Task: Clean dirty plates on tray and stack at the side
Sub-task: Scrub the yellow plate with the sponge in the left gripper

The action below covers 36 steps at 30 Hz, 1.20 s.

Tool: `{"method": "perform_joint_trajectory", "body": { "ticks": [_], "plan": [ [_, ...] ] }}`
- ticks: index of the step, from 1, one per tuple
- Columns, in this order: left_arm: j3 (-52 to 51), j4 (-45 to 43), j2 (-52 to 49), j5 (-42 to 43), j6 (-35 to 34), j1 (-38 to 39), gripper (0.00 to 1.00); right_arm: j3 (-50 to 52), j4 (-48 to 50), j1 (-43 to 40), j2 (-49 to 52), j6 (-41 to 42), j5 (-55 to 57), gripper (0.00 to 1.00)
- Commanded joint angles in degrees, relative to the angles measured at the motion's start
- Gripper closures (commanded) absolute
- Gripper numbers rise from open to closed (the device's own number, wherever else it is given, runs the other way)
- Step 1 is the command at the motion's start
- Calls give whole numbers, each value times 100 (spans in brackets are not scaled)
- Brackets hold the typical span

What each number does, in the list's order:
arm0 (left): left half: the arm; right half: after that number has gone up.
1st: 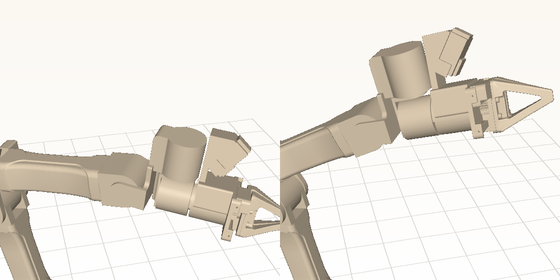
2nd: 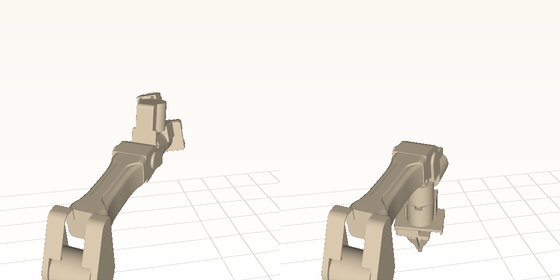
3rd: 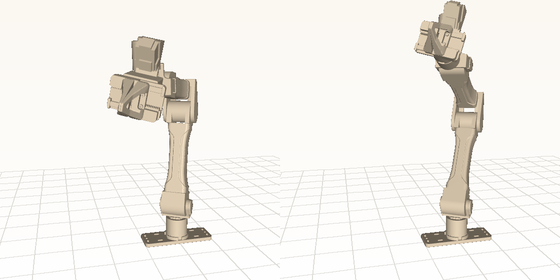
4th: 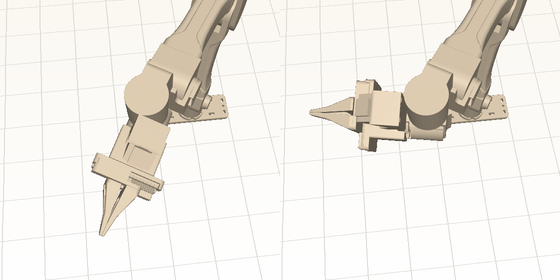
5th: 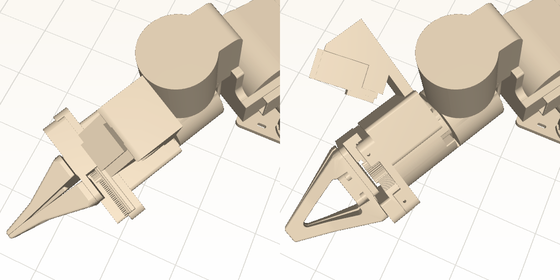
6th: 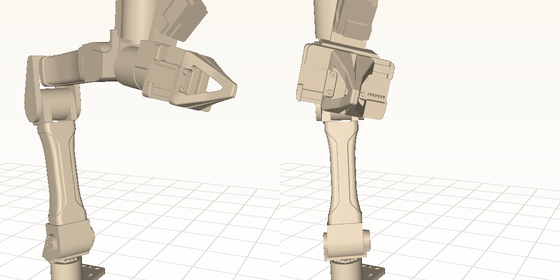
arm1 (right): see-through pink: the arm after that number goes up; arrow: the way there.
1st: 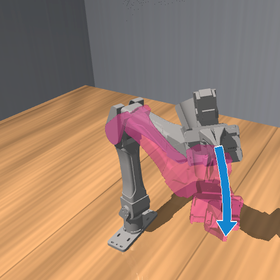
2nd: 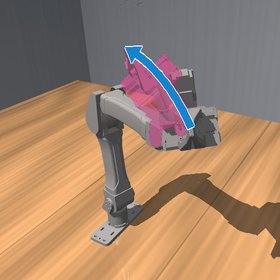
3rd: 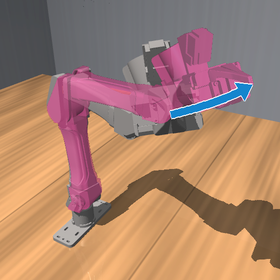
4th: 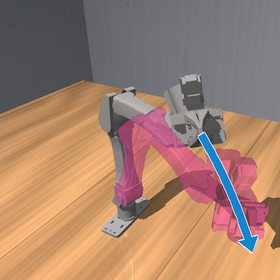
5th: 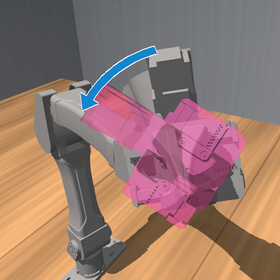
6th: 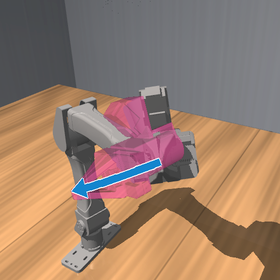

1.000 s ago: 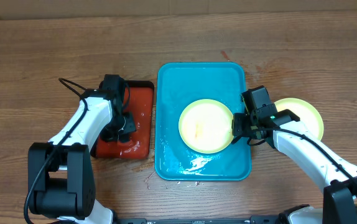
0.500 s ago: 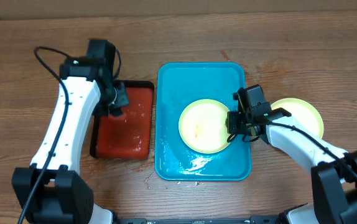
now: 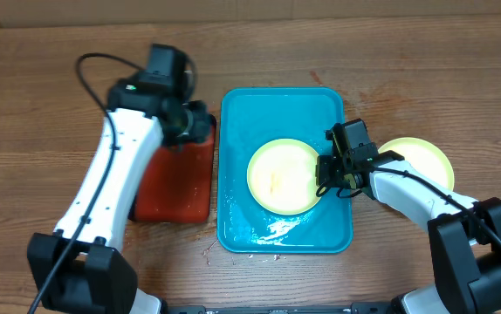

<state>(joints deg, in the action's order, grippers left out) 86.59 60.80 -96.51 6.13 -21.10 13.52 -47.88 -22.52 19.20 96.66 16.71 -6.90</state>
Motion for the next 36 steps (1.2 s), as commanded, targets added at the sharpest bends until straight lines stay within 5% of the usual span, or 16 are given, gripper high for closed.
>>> {"method": "perform_joint_trajectory", "body": {
  "ticks": [1, 11, 17, 24, 36],
  "plan": [
    [-7, -262, -120, 271, -273, 662, 96, 68, -70, 28, 269, 109, 63, 96],
    [-42, -682, -1541, 234, -1777, 1921, 96, 68, -146, 28, 269, 111, 79, 96],
    [-39, -702, -2223, 9, -1692, 1915, 96, 68, -177, 28, 269, 131, 76, 96],
    [-39, -520, -2280, -1198, -1620, 1921, 96, 68, -177, 28, 269, 131, 76, 96],
    [-39, -1733, -2962, 2393, -1464, 2218, 96, 68, -201, 28, 269, 131, 76, 96]
  ]
}}
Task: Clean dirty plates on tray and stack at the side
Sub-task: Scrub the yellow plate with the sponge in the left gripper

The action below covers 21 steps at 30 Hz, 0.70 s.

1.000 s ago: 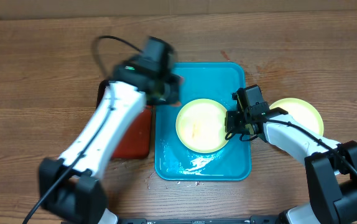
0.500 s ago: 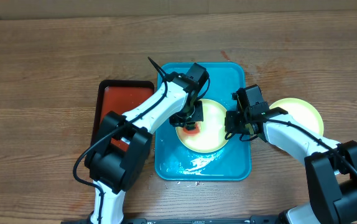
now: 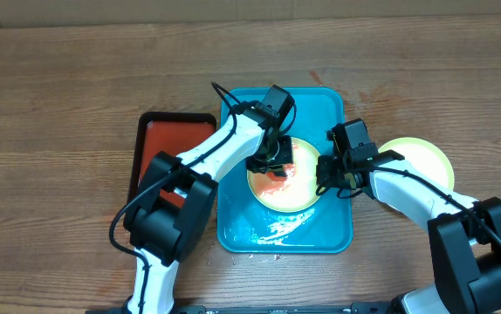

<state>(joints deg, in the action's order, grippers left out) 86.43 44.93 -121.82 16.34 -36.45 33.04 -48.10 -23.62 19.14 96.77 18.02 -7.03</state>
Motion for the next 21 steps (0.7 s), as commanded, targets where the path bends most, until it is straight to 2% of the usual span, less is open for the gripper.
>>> {"method": "perform_joint_trajectory", "body": {
  "ticks": [1, 6, 10, 13, 21],
  "plan": [
    [-24, -153, -431, 1460, 70, 291, 96, 90, -92, 35, 258, 0, 90, 96],
    [-24, -48, -411, 1788, 136, 328, 96, 90, -94, 35, 258, 0, 90, 96],
    [-24, 328, -411, 1665, 157, 328, 96, 90, -101, 35, 258, 0, 90, 96],
    [-15, 756, -407, 1032, 111, 299, 96, 90, -105, 35, 258, 0, 90, 96],
    [297, 2015, -407, -1460, -352, 129, 96, 90, -109, 35, 258, 0, 90, 96]
  ]
}}
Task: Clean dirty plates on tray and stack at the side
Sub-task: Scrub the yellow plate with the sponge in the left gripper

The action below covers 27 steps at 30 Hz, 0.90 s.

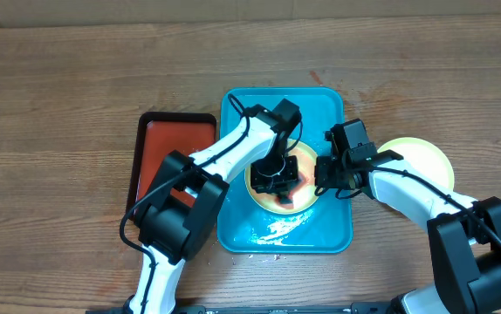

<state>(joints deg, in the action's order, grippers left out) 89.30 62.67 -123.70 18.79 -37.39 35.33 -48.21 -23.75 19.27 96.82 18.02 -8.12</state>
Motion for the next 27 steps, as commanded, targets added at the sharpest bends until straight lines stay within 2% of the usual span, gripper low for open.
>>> {"method": "perform_joint_trajectory", "body": {
  "ticks": [1, 7, 18, 21, 27],
  "plan": [
    [48, 337, -219, -2024, -306, -125, 96, 101, -98, 22, 254, 0, 199, 96],
    [83, 527, -219, -3088, -337, -269, 96, 101, -98, 22, 254, 0, 197, 96],
    [435, 356, -219, -3185, -332, -612, 96, 101, -101, 22, 254, -2, 199, 96],
    [446, 83, -219, -2743, -275, -658, 95, 101, -98, 22, 254, -2, 199, 96],
    [278, -1047, -225, -490, 79, -505, 96, 101, -103, 22, 254, -2, 199, 96]
  ]
}}
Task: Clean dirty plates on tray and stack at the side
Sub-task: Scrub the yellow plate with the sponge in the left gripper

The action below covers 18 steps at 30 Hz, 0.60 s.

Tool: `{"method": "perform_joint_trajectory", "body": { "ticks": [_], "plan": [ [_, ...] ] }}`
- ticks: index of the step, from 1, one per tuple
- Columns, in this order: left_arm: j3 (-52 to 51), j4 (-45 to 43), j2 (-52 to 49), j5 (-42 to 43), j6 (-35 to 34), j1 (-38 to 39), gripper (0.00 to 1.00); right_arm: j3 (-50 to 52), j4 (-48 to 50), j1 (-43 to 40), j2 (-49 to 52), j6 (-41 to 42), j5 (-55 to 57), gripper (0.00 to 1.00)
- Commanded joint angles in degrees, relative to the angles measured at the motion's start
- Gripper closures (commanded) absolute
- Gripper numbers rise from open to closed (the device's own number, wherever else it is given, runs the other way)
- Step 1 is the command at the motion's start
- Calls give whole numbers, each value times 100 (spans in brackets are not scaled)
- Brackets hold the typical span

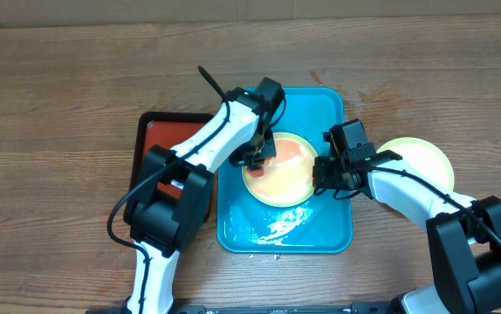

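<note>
A yellow plate (284, 174) lies in the blue tray (233, 218), its face smeared orange-red. My left gripper (255, 159) is at the plate's left edge, shut on a small red sponge (252, 171) that touches the plate. At the plate's right rim, my right gripper (325, 176) is shut on the edge. A second yellow plate (421, 160) rests on the table to the right of the tray, partly under the right arm.
A red tray with a dark rim (159, 139) sits left of the blue tray, partly covered by the left arm. Wet streaks (281, 228) mark the blue tray's front. Wooden table lies all around.
My left gripper with the red sponge has moved from the middle of the plate to its left edge. The orange smear now covers more of the plate. The right gripper has kept its place.
The left gripper was first over the red tray at the left while the right gripper held the plate's rim. Then the left gripper was on the plate with the red sponge, then at its centre, and now at its left edge, with the plate's face smeared orange.
</note>
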<state>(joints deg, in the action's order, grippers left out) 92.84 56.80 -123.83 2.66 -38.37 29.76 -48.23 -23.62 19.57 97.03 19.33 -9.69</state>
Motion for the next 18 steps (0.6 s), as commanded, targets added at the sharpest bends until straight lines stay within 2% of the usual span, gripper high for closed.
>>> {"method": "perform_joint_trajectory", "body": {
  "ticks": [1, 5, 9, 14, 18],
  "plan": [
    [-127, -640, -212, 1434, 175, 96, 96, 103, -118, -9, 232, -133, 356, 96],
    [-278, -1235, -216, 2428, 122, 313, 96, 103, -116, -9, 232, -133, 358, 96],
    [-278, -1259, -216, 2828, 52, 501, 96, 103, -122, -9, 232, -133, 358, 96],
    [-278, -822, -216, 2870, -155, 494, 96, 103, -131, -9, 232, -133, 358, 96],
    [-278, -330, -214, 2562, -262, 319, 95, 103, -133, -9, 232, -133, 356, 96]
  ]
}}
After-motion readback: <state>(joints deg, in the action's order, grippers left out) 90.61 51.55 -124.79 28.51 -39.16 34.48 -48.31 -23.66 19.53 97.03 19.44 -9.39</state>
